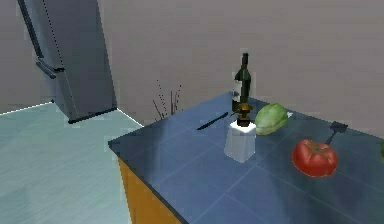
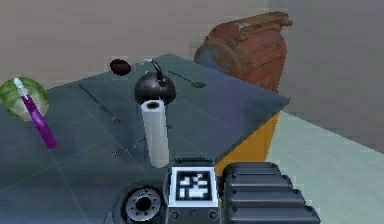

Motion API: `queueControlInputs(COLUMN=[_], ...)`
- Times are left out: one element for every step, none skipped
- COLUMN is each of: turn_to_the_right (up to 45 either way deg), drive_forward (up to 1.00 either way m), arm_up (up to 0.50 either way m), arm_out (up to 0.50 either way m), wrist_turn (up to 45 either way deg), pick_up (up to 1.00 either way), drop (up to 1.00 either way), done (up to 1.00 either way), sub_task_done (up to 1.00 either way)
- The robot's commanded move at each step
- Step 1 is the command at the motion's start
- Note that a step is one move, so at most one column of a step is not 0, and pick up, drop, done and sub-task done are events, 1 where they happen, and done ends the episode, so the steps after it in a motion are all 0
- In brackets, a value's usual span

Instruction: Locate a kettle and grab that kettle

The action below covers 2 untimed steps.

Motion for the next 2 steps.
queueControlInputs(turn_to_the_right=[0.0,0.0], drive_forward=[0.0,0.0], arm_up=[0.0,0.0], arm_out=[0.5,0.0], wrist_turn=[0.0,45.0], pick_up=[0.0,0.0], drop=[0.0,0.0], done=[0.0,0.0], sub_task_done=[0.0,0.0])
